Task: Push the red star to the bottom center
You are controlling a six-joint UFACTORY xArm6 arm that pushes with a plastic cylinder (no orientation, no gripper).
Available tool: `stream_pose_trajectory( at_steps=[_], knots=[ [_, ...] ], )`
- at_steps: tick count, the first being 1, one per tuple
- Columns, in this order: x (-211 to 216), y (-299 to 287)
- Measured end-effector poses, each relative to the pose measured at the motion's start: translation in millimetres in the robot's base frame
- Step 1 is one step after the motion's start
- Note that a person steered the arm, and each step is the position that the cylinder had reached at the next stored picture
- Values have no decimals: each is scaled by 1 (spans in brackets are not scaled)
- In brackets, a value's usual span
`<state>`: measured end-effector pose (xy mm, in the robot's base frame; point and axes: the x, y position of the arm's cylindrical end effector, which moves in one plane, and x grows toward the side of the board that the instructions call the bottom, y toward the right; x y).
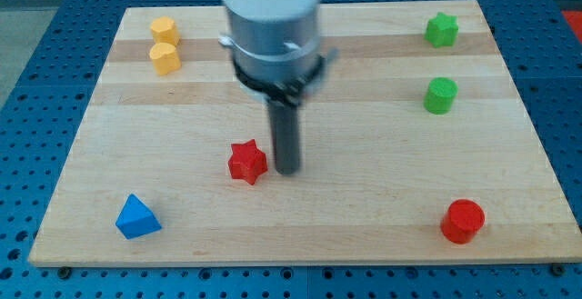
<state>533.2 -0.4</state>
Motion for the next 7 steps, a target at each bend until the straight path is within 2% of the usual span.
stream_pose_trajectory(
  at_steps=[1,2,3,4,5,6,7],
  knots=[
    [34,23],
    [21,23],
    [-63,21],
    [-124,-12],
    [-143,-64],
    [-116,-113],
    [-92,-130]
  ],
)
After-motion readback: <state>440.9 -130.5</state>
